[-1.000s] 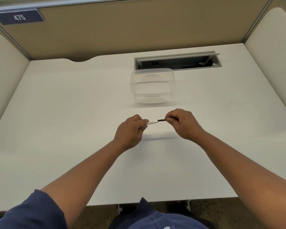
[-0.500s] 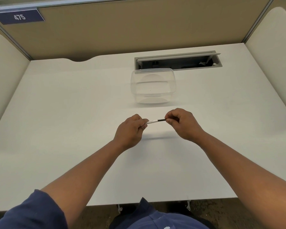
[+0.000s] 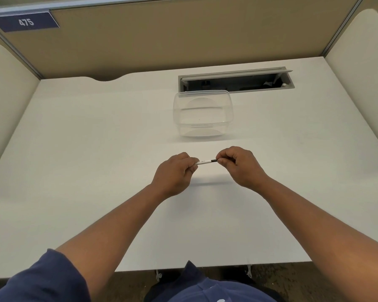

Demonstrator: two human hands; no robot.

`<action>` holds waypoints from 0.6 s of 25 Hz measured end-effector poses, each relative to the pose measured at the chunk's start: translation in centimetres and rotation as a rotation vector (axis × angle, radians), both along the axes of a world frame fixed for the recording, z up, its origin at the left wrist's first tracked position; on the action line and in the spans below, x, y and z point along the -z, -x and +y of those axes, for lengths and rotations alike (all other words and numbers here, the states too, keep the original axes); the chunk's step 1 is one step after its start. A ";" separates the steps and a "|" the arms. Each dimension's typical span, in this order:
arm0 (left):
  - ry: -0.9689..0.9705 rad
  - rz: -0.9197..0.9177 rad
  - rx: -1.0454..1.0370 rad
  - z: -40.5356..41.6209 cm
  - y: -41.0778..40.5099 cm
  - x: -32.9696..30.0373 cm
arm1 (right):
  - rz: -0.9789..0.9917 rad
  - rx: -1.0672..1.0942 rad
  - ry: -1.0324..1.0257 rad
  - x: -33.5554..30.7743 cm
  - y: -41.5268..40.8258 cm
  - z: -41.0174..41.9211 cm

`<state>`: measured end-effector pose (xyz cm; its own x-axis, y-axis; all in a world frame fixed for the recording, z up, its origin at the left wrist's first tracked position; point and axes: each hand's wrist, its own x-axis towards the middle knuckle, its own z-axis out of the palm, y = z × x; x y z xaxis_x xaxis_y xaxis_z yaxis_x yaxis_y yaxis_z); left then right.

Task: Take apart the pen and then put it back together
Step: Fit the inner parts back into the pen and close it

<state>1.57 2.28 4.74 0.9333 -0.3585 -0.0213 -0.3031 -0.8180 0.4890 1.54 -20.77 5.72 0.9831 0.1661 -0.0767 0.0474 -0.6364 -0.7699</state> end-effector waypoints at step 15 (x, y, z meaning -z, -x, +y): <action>-0.090 -0.016 0.070 -0.4 0.3 -0.5 | 0.169 -0.058 -0.031 0.2 0.2 0.2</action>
